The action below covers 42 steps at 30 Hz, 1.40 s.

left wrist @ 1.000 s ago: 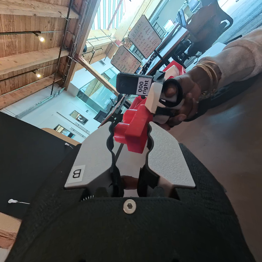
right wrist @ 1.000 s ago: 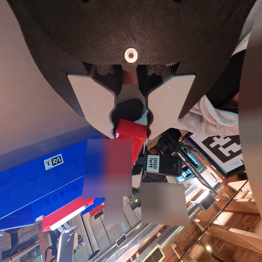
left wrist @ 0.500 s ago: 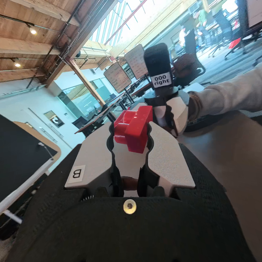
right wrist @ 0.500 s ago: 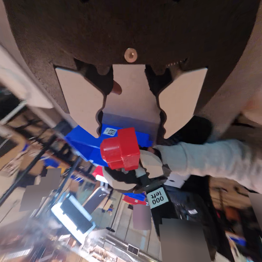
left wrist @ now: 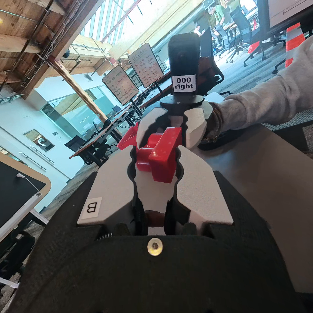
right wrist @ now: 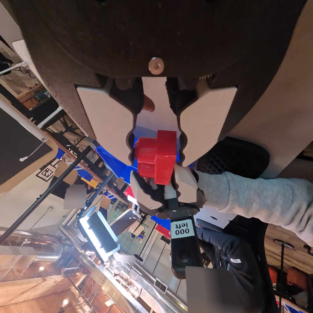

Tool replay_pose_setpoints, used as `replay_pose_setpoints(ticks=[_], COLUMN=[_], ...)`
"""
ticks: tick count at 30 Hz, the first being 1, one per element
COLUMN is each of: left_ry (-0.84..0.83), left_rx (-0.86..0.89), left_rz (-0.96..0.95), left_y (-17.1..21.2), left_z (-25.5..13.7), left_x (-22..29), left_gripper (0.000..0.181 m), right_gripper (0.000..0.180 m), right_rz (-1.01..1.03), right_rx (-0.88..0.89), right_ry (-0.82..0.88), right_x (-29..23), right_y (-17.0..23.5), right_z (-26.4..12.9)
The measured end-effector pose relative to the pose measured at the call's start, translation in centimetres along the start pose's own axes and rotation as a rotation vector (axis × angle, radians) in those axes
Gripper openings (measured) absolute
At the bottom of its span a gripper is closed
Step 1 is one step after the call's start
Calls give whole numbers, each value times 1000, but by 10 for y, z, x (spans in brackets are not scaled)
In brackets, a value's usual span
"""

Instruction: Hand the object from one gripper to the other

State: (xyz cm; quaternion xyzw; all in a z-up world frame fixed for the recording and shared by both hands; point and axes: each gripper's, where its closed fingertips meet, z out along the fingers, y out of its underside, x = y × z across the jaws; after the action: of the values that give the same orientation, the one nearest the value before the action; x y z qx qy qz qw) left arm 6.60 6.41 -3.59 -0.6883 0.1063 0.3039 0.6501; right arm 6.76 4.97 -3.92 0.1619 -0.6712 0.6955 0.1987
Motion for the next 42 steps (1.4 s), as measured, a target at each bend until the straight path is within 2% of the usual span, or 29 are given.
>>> replay_pose_setpoints(ticks=[11,15,18,26,28,30,33,38,42], left_ry=[-38,-131,-171,-80,-10,17,-65,-380,-554], left_rx=[38,63,70,73,127,191,220,192,127], left_rz=[-53,-54,-63,-127,-189,-249,-223,-162,-194], left_y=[-2,-3,-2,1,-7,-17,-21,-10,8], left_z=[0,-1,-1,-3,-7,-11,-14,-22,-28], left_x=[-6,-20,-26,-17,-11,-12,-23,-64,-86], left_gripper=[46,64,70,72,80,80,80,80,80], right_gripper=[46,46,46,46,46,46,45,45,45], right_rz=[-34,-45,-40,1,2,9,13,-38,-63], right_rx=[-27,-20,-20,-28,-28,-32,-21,-65,-99], right_ry=[35,68,85,17,31,51,71,101,160], right_x=[5,9,12,4,7,12,17,17,25], right_y=[-2,-4,-4,-2,-2,-1,-2,3,7], right_z=[-3,-4,-5,-3,-4,-7,-9,-6,-7])
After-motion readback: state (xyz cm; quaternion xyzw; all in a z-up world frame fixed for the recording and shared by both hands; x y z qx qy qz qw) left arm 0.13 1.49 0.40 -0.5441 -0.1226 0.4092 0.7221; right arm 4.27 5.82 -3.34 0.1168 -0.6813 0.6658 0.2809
